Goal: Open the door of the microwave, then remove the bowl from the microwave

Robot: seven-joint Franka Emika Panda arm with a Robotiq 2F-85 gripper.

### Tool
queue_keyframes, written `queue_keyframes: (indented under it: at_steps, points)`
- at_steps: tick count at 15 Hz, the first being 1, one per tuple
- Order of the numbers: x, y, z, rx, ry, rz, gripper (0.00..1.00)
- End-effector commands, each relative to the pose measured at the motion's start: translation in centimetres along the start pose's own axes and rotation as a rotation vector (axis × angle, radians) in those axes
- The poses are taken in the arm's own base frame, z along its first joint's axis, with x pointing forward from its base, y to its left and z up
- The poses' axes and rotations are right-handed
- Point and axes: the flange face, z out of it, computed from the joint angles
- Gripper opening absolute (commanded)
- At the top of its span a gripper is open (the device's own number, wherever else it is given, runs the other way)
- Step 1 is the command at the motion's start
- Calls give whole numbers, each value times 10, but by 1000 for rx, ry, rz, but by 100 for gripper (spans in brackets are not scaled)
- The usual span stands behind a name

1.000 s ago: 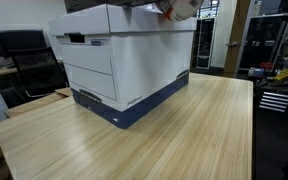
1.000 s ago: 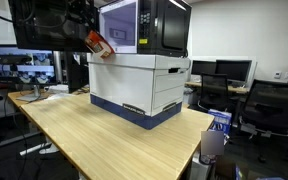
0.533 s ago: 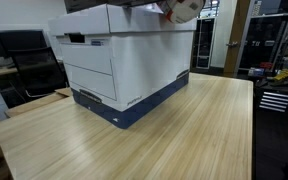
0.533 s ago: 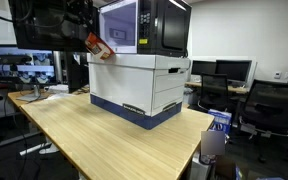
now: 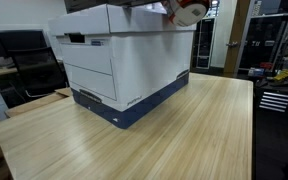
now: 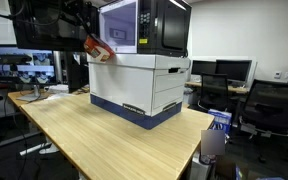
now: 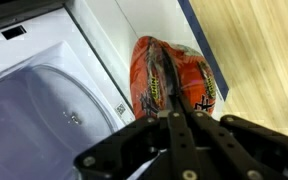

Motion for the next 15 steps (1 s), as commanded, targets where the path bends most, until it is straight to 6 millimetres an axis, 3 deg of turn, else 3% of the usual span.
queue_keyframes:
  at_steps: [1, 10, 11, 13, 14, 15]
  points:
    - [-3, 6, 1, 15, -69, 30, 5]
    - [-12, 15, 8, 34, -138, 59, 4]
    - [-12, 16, 12, 43, -139, 76, 29]
    - [-13, 18, 15, 64, -133, 106, 33]
    - [-12, 18, 17, 77, -137, 126, 40]
    - [-11, 21, 22, 85, -146, 151, 55]
